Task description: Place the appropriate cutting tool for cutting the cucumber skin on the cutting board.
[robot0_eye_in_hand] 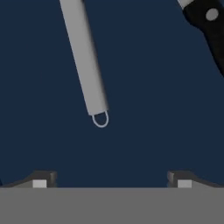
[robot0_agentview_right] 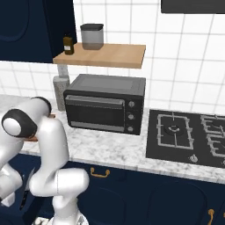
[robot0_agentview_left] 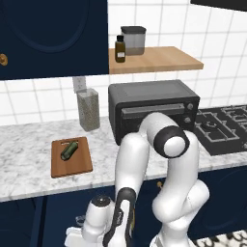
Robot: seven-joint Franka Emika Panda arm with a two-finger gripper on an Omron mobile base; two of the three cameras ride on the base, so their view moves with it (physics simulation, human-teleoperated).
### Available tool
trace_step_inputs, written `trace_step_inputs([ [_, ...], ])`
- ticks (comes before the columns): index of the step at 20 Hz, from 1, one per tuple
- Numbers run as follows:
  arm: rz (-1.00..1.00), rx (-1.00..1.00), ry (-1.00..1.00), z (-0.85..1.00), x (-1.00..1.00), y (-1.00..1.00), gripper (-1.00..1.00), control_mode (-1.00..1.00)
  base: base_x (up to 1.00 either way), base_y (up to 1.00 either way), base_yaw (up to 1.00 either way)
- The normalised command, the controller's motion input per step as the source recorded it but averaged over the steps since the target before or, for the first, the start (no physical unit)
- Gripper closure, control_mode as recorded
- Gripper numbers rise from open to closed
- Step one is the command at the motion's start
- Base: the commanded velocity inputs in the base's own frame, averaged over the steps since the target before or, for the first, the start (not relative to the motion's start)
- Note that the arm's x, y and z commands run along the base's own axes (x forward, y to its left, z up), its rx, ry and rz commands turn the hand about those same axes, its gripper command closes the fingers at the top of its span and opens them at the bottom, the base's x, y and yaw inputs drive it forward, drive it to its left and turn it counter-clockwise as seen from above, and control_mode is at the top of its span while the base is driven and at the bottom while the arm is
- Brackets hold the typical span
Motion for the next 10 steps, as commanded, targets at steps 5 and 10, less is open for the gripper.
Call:
trace_step_inputs([
  [5, 0.0, 0.0, -0.03, 0.0, 0.71, 0.0, -1.0, -1.0, 0.0, 0.0, 0.0],
  [10, 0.0, -0.01, 0.0, -0.04, 0.58, 0.1, -1.0, -1.0, 0.0, 0.0, 0.0],
])
